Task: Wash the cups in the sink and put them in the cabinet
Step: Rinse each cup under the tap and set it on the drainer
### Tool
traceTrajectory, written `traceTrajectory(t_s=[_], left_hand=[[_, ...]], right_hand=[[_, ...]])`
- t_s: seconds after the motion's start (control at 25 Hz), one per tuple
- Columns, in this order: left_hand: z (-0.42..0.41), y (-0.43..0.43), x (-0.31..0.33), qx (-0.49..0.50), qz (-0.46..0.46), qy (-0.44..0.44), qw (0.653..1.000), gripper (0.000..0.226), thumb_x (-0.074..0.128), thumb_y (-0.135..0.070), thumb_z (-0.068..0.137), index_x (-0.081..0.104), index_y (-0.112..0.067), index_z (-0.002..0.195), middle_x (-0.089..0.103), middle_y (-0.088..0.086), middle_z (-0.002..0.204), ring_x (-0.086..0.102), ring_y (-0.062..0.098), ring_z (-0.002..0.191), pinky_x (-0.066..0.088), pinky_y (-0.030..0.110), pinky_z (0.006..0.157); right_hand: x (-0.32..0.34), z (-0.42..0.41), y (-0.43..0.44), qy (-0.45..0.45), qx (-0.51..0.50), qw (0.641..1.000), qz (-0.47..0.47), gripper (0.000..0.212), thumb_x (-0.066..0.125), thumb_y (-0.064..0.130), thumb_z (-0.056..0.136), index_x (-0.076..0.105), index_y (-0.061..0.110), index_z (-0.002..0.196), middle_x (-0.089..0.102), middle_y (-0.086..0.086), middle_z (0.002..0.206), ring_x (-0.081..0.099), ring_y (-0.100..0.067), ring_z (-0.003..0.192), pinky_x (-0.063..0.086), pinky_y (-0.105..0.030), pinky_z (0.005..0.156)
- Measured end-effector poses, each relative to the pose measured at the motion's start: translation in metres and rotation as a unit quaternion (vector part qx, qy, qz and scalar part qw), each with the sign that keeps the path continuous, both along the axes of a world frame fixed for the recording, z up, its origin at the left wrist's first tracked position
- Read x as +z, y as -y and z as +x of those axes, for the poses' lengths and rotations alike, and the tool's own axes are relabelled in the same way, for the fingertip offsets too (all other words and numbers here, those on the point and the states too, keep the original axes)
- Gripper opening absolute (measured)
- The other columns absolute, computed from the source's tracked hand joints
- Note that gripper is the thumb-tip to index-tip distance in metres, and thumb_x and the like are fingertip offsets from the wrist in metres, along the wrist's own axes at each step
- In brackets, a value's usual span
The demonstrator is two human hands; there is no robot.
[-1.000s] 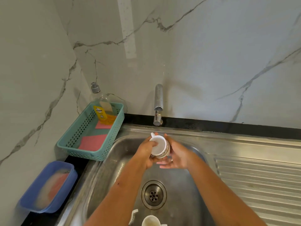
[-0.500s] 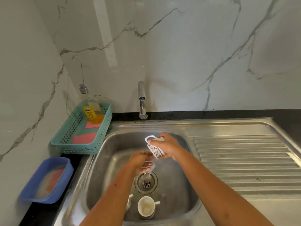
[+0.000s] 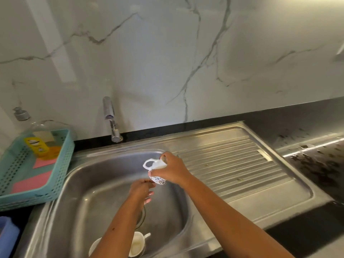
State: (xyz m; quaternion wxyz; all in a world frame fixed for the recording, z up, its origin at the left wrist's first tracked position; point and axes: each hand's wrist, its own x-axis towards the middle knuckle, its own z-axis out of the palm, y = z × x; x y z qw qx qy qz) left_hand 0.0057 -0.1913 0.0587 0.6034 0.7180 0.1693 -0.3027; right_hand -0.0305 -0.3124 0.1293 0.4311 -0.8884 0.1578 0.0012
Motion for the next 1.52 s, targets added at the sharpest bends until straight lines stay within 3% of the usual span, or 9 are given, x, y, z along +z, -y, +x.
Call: traceTrajectory(t_s=[0.16, 0.36, 0.52, 0.76, 0.96, 1.32, 1.52], left_hand=[[-0.003, 0.045, 0.013, -0.021, -0.012, 0.024, 0.999, 0.012, 0.058, -0.007, 0.089, 0.064, -0.016, 0.084, 0.063, 0.004, 0.087, 0.058, 0.018, 0.077, 0.041, 0.026, 0.063], [-0.002, 0.124, 0.028, -0.048, -0.03, 0.056, 0.997, 0.014, 0.053, -0.005, 0.093, 0.063, -0.014, 0.089, 0.062, 0.006, 0.086, 0.057, 0.017, 0.073, 0.042, 0.027, 0.064], [-0.009, 0.201, 0.035, -0.07, -0.04, 0.053, 0.995, 0.014, 0.053, -0.008, 0.094, 0.065, -0.014, 0.092, 0.065, 0.004, 0.094, 0.06, 0.021, 0.087, 0.045, 0.029, 0.066], [-0.012, 0.261, 0.041, -0.097, -0.012, 0.068, 0.993, 0.016, 0.053, -0.007, 0.093, 0.064, -0.016, 0.086, 0.065, 0.004, 0.096, 0.06, 0.016, 0.079, 0.045, 0.027, 0.061], [-0.001, 0.291, 0.042, -0.12, 0.012, 0.081, 0.989, 0.012, 0.056, -0.008, 0.093, 0.064, -0.012, 0.1, 0.064, 0.007, 0.107, 0.061, 0.017, 0.085, 0.048, 0.025, 0.064], [0.004, 0.337, 0.028, -0.155, 0.038, 0.068, 0.985, 0.01, 0.057, -0.008, 0.092, 0.064, -0.016, 0.091, 0.064, 0.004, 0.104, 0.061, 0.018, 0.086, 0.049, 0.034, 0.081], [0.004, 0.338, 0.024, -0.153, 0.04, 0.066, 0.985, 0.01, 0.057, -0.008, 0.091, 0.063, -0.016, 0.092, 0.063, 0.004, 0.105, 0.06, 0.017, 0.084, 0.049, 0.032, 0.077]], right_hand=[[0.006, -0.004, 0.054, 0.028, -0.017, 0.999, -0.027, 0.059, 0.083, 0.032, 0.066, 0.052, 0.013, 0.111, 0.06, -0.003, 0.105, 0.057, -0.017, 0.092, 0.05, -0.027, 0.073], [0.008, -0.006, 0.156, 0.058, -0.045, 0.996, -0.057, 0.061, 0.085, 0.026, 0.062, 0.054, 0.007, 0.112, 0.061, -0.007, 0.107, 0.052, -0.016, 0.086, 0.045, -0.023, 0.068], [0.0, -0.009, 0.246, 0.049, -0.048, 0.994, -0.088, 0.066, 0.086, 0.024, 0.06, 0.052, 0.011, 0.116, 0.058, -0.007, 0.114, 0.051, -0.014, 0.092, 0.045, -0.021, 0.071], [-0.013, -0.011, 0.335, 0.026, -0.049, 0.992, -0.112, 0.065, 0.084, 0.022, 0.063, 0.049, 0.012, 0.117, 0.06, -0.007, 0.111, 0.053, -0.016, 0.092, 0.047, -0.022, 0.071], [-0.031, -0.004, 0.367, 0.028, -0.045, 0.992, -0.111, 0.06, 0.085, 0.02, 0.062, 0.05, 0.015, 0.11, 0.059, -0.005, 0.104, 0.055, -0.018, 0.087, 0.043, -0.017, 0.062], [-0.055, -0.002, 0.391, -0.007, -0.023, 0.988, -0.152, 0.066, 0.086, 0.028, 0.061, 0.047, 0.022, 0.114, 0.052, 0.0, 0.107, 0.05, -0.019, 0.094, 0.049, -0.029, 0.075], [-0.063, -0.002, 0.389, -0.005, -0.036, 0.987, -0.16, 0.068, 0.087, 0.031, 0.061, 0.046, 0.024, 0.114, 0.053, -0.002, 0.111, 0.05, -0.019, 0.096, 0.051, -0.032, 0.081]])
